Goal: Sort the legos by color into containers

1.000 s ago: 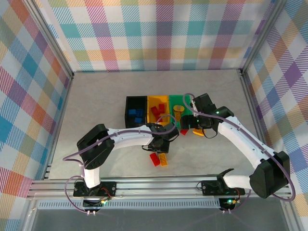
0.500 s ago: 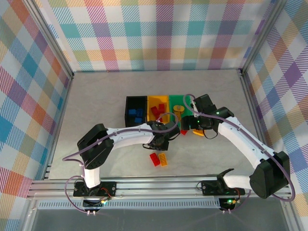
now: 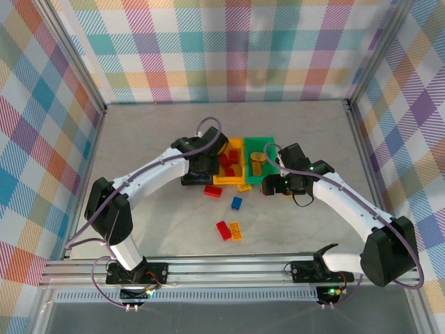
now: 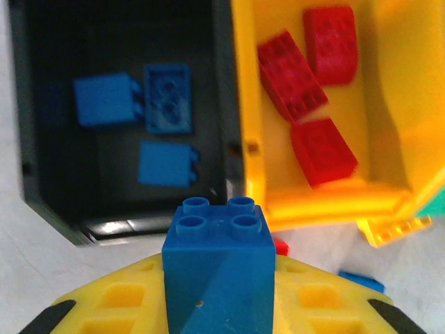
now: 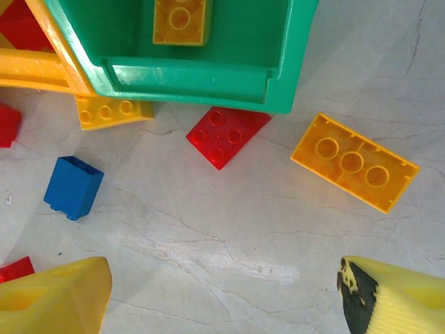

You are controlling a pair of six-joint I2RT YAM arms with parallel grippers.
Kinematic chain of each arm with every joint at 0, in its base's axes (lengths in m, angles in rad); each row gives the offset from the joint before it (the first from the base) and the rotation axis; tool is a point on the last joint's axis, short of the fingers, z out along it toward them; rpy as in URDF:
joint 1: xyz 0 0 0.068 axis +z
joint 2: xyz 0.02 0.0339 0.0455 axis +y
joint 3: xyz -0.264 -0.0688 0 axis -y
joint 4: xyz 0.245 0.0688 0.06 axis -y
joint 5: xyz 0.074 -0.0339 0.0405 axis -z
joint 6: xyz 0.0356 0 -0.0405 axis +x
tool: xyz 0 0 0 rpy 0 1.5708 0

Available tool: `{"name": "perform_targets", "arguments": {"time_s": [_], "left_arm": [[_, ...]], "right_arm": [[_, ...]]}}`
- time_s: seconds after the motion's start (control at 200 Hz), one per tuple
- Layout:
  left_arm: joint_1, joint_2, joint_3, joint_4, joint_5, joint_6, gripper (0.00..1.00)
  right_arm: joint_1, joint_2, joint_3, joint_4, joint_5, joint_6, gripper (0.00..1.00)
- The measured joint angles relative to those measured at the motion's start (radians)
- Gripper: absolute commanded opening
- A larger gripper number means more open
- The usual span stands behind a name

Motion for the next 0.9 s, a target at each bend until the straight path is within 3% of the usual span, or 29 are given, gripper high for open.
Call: {"name": "perform_targets", "arguments": {"time_s": [0.135,0.27,0.31,0.46,0.53,0.725,0.9], "left_arm": [[0.085,0.040,0.047,0.027,0.022,0.045,0.24],[0.145,0.125,0.093,0.056,0.053,0.080,0.24],[0.158,0.153,0.105,0.064,0.063,0.086,0.27],[0.192,0.237,0.129,0.079,0.093,0.108,0.54],[0.202,0.253,0.130,0.079,0.105,0.114,0.60],[0.218,0.228,0.127,0.079,0.112,0.114,0.63],[0.220,0.080,0.063,0.077,0.111,0.113,0.64]], "right_arm": [[0.035,0.011,-0.010,0.007,-0.011,0.012,0.85],[0.148,0.034,-0.010,0.029,-0.014,0.037,0.84],[0.191,0.043,-0.010,0.036,-0.013,0.048,0.84],[0.345,0.071,-0.010,0.060,-0.014,0.099,0.83],[0.411,0.077,-0.010,0.071,-0.014,0.129,0.83],[0.571,0.139,0.013,0.087,-0.010,0.177,0.82],[0.655,0.289,0.113,0.089,0.018,0.138,0.81]]}}
